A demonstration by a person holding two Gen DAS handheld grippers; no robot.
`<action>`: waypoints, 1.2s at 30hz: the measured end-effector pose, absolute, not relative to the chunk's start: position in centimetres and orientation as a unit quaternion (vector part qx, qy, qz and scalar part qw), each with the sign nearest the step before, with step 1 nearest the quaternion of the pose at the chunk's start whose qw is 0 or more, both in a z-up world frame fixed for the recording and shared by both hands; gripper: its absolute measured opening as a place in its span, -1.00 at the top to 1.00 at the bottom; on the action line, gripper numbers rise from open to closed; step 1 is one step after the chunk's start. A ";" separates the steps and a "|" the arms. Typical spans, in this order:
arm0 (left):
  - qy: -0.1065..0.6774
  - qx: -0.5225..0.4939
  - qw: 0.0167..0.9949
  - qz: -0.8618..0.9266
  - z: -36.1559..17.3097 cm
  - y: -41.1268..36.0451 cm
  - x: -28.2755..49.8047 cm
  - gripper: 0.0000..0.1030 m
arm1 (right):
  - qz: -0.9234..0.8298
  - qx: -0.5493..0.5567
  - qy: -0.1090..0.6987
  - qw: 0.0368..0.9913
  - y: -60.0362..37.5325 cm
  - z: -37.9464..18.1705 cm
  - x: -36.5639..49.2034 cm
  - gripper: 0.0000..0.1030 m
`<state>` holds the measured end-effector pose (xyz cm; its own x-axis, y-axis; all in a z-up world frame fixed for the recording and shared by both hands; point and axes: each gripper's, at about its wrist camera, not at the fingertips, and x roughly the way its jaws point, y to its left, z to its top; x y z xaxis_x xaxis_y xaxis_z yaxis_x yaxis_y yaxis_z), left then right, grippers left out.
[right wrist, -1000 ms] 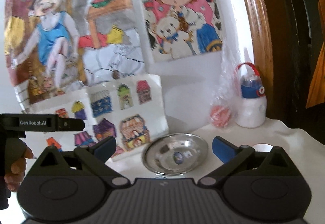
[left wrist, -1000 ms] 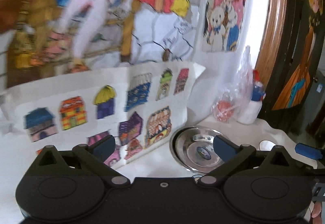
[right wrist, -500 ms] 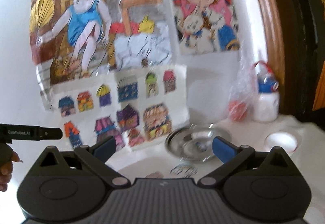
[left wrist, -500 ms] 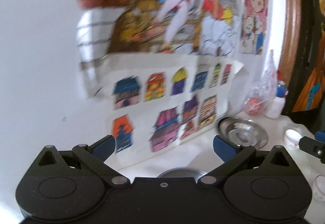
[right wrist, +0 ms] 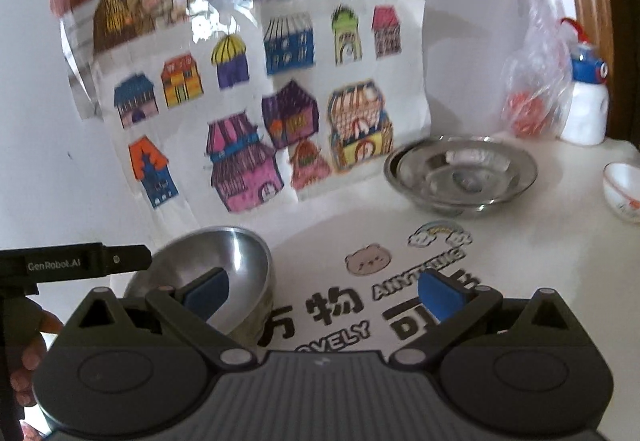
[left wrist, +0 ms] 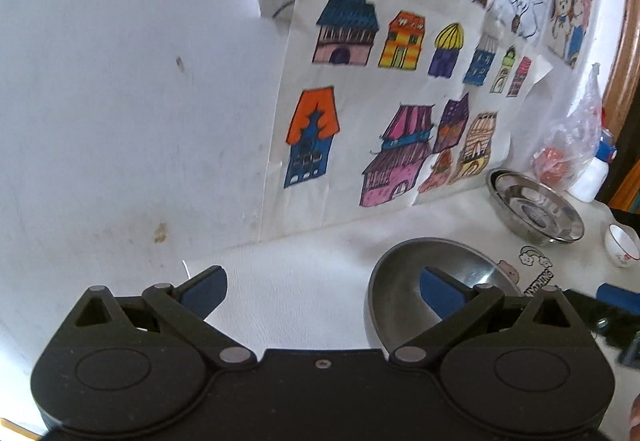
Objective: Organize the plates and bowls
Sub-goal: 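Move both grippers to the steel bowl and close them on its rim, then lift the steel bowl with both grippers and carry it toward the duck print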
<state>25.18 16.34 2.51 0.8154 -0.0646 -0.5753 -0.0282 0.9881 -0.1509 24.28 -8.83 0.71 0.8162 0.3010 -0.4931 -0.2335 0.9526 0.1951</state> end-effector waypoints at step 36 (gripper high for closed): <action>0.368 -0.076 0.924 -0.071 0.4 13.1 26.2 0.70 | 0.212 0.140 0.353 0.900 -10.0 0.8 24.3 0.50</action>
